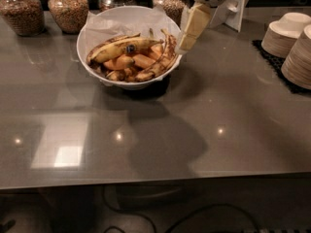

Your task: Pick banana from white bowl

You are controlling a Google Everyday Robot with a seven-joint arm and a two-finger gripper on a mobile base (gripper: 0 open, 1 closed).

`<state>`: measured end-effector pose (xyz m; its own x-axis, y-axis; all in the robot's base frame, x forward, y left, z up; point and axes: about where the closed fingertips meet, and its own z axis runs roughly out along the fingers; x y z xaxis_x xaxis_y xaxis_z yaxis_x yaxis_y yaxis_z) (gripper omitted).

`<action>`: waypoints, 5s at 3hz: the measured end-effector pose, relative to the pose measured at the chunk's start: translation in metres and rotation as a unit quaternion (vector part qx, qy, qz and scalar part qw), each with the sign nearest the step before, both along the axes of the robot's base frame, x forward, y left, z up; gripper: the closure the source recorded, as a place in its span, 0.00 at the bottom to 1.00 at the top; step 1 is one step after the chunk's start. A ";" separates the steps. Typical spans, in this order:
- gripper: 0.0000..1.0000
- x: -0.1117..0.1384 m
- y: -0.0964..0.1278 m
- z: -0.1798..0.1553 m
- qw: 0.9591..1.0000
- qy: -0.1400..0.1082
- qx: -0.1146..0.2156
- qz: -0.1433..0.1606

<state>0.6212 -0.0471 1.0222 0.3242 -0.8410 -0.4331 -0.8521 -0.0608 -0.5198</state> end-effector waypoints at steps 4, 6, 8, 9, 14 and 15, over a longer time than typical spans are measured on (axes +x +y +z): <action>0.49 0.045 0.046 -0.034 0.998 -0.001 0.019 0.066; 0.48 0.051 0.076 -0.049 0.995 0.011 0.052 0.087; 0.45 0.051 0.093 -0.070 0.992 0.042 0.056 0.106; 0.45 0.050 0.097 -0.077 0.991 0.051 0.055 0.113; 1.00 0.038 0.097 -0.076 0.989 0.071 0.038 0.123; 1.00 0.019 0.076 -0.054 0.992 0.057 0.042 0.101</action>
Offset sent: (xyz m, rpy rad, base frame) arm 0.0531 0.0276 -0.0315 -0.0315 -0.0031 0.1380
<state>0.6406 0.0288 0.9681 0.4266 -0.7238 -0.5424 -0.8808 -0.1964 -0.4307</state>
